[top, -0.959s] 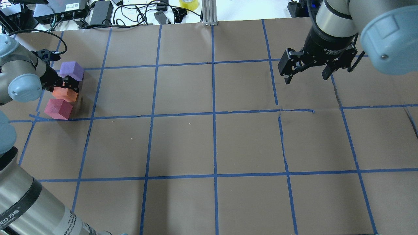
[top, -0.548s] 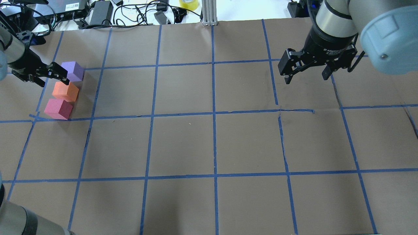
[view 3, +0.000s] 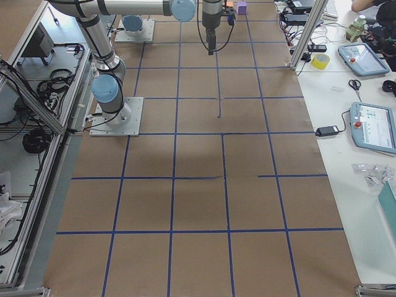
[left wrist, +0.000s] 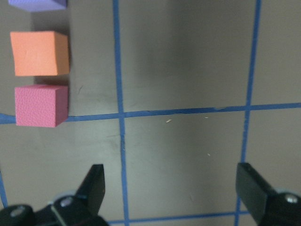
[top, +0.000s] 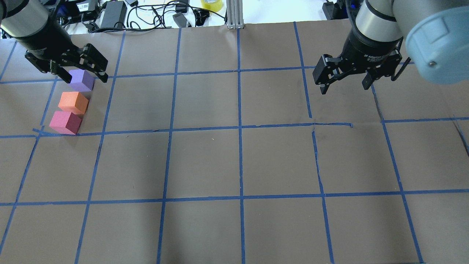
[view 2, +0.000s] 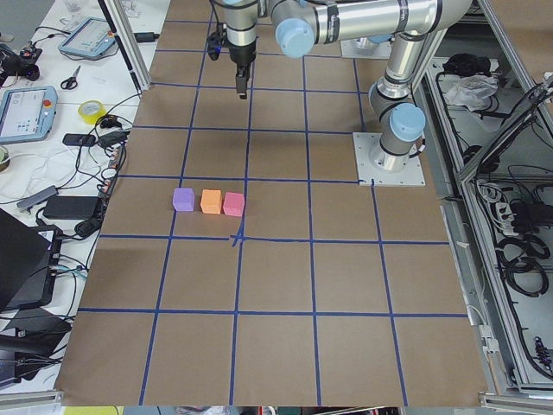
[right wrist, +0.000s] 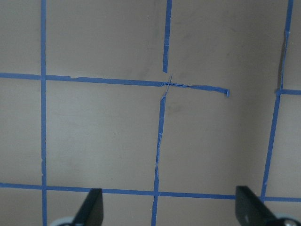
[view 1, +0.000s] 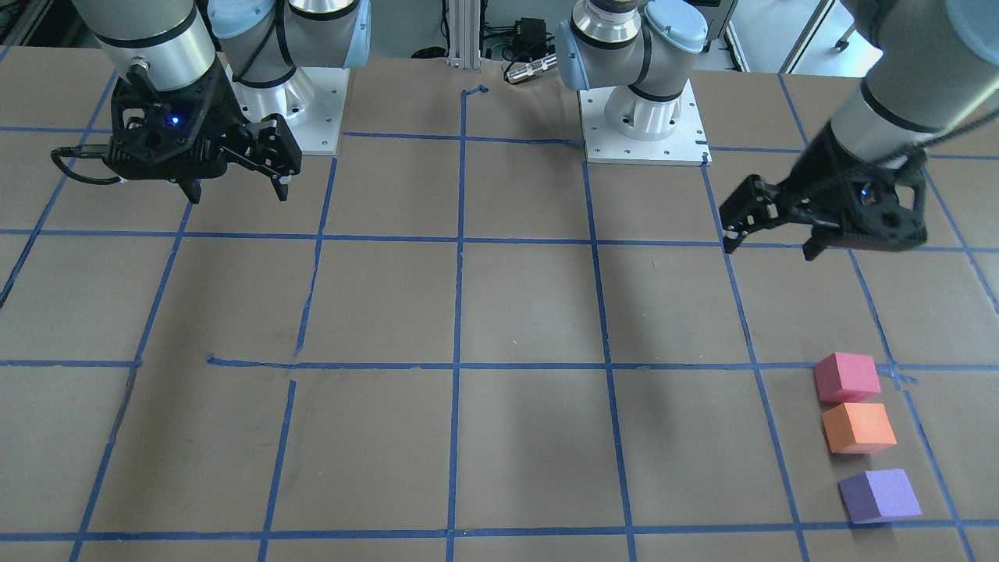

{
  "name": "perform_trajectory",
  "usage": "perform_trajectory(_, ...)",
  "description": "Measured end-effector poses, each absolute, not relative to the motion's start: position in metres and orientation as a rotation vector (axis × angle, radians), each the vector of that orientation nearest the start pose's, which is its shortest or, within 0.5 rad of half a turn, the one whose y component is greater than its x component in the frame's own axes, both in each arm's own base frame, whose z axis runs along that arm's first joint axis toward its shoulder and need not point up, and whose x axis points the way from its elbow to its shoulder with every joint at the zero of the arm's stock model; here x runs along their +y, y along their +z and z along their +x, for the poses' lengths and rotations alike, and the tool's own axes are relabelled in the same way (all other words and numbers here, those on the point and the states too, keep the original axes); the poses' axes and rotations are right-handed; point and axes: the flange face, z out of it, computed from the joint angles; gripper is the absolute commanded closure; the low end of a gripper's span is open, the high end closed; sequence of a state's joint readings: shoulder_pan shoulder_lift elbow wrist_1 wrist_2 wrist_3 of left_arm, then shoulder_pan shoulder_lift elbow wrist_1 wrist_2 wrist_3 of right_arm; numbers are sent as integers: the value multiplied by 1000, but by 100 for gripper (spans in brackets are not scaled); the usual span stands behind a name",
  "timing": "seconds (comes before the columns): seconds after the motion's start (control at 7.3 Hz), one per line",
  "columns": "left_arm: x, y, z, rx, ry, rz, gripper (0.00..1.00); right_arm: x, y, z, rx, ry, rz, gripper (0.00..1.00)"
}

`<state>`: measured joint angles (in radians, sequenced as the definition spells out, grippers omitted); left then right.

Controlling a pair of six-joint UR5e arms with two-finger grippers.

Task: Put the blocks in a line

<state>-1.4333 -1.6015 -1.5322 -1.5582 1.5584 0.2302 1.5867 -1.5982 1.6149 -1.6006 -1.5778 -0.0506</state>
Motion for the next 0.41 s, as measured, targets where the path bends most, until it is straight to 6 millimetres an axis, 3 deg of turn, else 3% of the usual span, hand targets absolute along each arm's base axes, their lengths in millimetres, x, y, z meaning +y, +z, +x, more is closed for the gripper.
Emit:
perform_trajectory(0.14, -497, 518, -105, 3125, -86, 225, 0, -479, 483, 140, 3147, -22, -102, 0)
perform_trajectory(0.27, -481, 537, -129, 3111, -139, 276, 0, -479, 483, 140, 3148, -21, -100, 0)
perform_trajectory(0.41, -474, 546, -139, 3103, -167, 294, 0, -479, 484, 140, 3148, -19, -97, 0)
